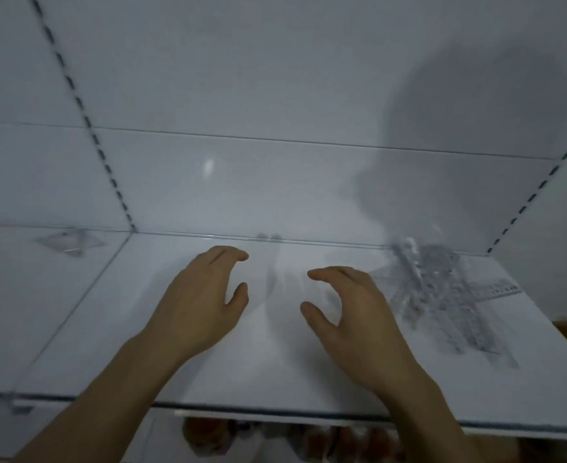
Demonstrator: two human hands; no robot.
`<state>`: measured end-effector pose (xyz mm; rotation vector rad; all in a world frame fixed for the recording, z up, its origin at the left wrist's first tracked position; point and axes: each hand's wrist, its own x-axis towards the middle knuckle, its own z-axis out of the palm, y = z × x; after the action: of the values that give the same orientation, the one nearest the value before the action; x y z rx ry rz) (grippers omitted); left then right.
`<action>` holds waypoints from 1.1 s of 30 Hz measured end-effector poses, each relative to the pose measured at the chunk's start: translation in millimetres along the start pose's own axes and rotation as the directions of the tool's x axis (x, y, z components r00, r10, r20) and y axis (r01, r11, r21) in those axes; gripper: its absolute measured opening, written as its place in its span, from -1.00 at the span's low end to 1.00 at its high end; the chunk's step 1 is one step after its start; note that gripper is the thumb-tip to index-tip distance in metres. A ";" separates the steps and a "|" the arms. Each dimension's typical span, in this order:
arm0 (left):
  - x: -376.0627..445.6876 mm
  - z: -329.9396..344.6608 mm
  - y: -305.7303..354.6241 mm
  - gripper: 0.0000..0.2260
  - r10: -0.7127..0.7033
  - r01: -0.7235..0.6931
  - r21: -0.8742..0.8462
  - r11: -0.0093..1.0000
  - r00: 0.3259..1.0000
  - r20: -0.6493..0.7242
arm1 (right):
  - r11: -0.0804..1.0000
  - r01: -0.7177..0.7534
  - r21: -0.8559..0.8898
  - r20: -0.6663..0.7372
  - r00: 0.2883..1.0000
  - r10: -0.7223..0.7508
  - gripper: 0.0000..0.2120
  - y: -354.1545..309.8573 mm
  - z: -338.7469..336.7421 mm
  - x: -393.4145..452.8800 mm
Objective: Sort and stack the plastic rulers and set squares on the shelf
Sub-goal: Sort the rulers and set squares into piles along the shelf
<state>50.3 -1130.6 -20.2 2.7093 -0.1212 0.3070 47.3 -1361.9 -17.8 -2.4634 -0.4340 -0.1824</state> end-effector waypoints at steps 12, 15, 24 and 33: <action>-159.6 -153.0 -223.8 -0.40 -0.377 0.385 0.277 0.881 0.923 -0.083 | 0.946 0.310 -0.092 0.426 0.871 -0.244 -0.33 -227.6 140.6 -11.2; -212.2 -195.6 -275.5 -0.40 -0.465 0.482 0.298 0.824 0.875 -0.131 | 0.893 0.426 -0.142 0.524 0.798 -0.297 -0.27 -294.9 174.5 -6.3; -357.4 -310.3 -385.4 -0.38 -0.705 0.766 0.270 0.583 0.642 -0.300 | 0.625 0.780 -0.015 0.636 0.490 -0.596 -0.24 -510.1 270.9 -4.8; -433.2 -354.9 -496.5 -0.38 -0.849 0.911 0.248 0.330 0.401 -0.344 | 0.375 0.920 0.115 0.669 0.207 -0.714 -0.26 -665.4 375.4 5.3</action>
<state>-376.1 -516.0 3.3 2.6049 1.6299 0.1889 -170.7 -633.5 56.3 -2.1791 -2.2554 0.1938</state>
